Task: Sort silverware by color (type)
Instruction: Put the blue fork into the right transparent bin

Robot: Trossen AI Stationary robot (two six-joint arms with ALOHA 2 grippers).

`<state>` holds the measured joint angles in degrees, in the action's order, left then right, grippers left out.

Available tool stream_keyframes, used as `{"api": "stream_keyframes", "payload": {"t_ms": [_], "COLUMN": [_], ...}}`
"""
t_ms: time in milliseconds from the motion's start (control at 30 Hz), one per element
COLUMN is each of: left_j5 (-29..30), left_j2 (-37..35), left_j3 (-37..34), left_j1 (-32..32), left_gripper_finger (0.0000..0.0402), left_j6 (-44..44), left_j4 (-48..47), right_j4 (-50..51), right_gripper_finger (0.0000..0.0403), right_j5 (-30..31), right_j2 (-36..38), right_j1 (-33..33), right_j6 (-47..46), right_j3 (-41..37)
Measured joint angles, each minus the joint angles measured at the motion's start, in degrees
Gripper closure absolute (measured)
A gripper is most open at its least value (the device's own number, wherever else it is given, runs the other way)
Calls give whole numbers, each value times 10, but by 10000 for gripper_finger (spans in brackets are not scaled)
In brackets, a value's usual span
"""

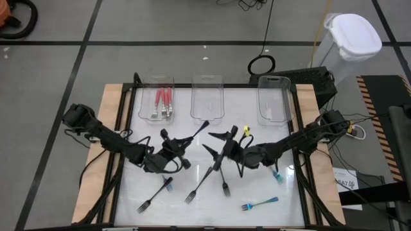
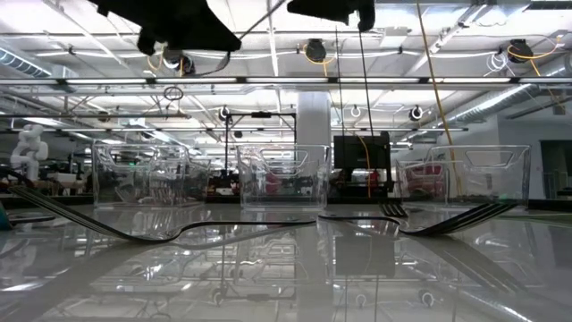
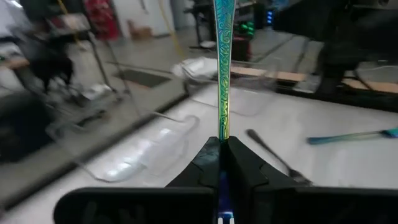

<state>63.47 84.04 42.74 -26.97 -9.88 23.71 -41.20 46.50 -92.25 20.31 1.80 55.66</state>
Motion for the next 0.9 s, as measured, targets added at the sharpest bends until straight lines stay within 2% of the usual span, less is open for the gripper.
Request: {"api": "stream_keyframes", "payload": {"t_ms": [133, 200, 400, 500, 667, 900], "left_j5": [53, 61, 65, 70, 72, 76], "left_j2": [0, 0, 0, 0, 0, 0], "left_j3": [0, 0, 0, 0, 0, 0], "left_j1": [-21, -27, -28, -28, -28, -28], "left_gripper_finger": [394, 394, 394, 394, 394, 394], "left_j6": [30, 39, 45, 47, 48, 49], "left_j4": [0, 0, -1, -1, -3, -7], "right_j4": [-30, -43, -87, -96, -114, -121], "right_gripper_finger": [168, 169, 191, 206, 241, 309], "right_j5": [-2, -7, -114, -123, -123, -137], "right_j2": [0, 0, 0, 0, 0, 0], "right_j1": [-18, -29, -63, -70, -76, -87], "right_j6": [8, 8, -14, -16, -11, -22], "right_j3": [0, 0, 0, 0, 0, 0]}}
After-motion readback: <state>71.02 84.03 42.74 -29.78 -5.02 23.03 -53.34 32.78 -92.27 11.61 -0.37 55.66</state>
